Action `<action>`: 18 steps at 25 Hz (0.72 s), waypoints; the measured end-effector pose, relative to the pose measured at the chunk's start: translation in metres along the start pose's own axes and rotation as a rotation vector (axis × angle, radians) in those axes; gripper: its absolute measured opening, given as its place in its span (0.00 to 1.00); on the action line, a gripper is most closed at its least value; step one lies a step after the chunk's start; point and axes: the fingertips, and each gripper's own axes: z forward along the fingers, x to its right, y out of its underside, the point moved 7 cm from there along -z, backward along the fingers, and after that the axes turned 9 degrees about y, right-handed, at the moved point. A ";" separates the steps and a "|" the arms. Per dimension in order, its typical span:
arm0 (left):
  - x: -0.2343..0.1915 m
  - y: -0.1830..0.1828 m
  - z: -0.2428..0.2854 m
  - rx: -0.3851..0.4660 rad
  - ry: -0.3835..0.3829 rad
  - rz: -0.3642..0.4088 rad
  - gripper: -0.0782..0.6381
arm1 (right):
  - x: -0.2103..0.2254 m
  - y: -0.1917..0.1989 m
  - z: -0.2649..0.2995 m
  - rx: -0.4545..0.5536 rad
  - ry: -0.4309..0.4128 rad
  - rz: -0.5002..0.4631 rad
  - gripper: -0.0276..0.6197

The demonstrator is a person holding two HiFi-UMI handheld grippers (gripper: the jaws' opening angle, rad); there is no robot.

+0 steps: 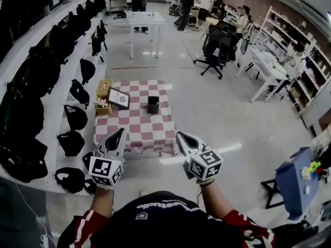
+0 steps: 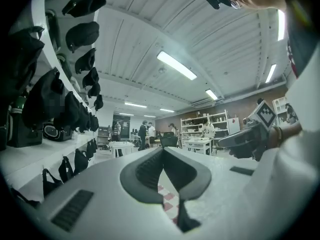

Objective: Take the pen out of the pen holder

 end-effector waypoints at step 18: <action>-0.077 0.016 0.078 0.031 -0.004 -0.123 0.12 | 0.046 -0.012 0.108 -0.018 -0.019 -0.014 0.05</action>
